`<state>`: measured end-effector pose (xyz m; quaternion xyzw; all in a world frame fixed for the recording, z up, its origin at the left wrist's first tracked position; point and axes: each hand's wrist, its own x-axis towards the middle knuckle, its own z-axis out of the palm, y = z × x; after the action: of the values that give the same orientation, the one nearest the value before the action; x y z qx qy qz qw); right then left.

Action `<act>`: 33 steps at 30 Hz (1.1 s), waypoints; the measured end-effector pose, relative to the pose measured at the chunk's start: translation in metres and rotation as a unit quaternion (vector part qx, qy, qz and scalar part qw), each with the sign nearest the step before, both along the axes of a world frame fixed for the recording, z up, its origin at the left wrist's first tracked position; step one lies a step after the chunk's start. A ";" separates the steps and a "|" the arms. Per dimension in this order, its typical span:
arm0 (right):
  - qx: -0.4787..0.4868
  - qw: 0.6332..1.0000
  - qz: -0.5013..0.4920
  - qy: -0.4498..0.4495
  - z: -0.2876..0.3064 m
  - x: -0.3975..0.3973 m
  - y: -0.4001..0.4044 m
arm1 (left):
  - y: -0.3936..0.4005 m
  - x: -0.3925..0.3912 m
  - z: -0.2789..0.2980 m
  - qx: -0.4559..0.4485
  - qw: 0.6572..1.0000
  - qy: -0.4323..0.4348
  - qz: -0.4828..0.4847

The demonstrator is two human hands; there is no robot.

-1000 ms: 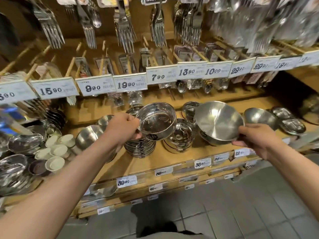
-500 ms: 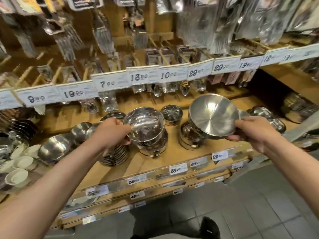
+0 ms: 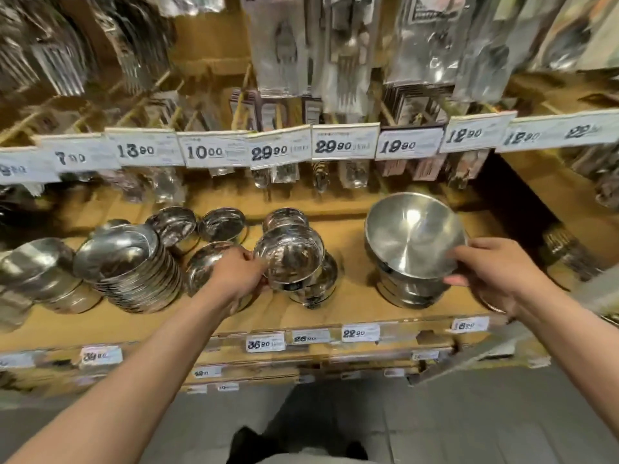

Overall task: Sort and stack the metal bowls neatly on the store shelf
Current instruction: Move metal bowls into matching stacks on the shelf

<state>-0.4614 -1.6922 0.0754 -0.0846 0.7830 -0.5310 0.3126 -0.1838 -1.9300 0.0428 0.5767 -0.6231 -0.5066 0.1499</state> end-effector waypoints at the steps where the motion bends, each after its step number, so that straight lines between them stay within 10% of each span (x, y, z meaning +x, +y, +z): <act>1: 0.008 1.000 0.000 0.001 -0.003 -0.007 0.000 | 0.003 -0.006 -0.004 -0.004 1.000 -0.007 0.009; 26: -0.044 0.993 -0.021 -0.112 -0.035 -0.048 -0.002 | 0.002 -0.045 -0.050 0.004 0.994 -0.101 -0.030; 33: -0.007 0.997 -0.004 -0.075 -0.023 -0.072 0.014 | 0.027 -0.072 0.010 -0.300 0.927 -0.188 -0.125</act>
<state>-0.5339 -1.6786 0.0520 -0.0435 0.7541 -0.5427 0.3673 -0.2563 -1.9027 0.0530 0.5066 -0.8299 -0.1930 0.1314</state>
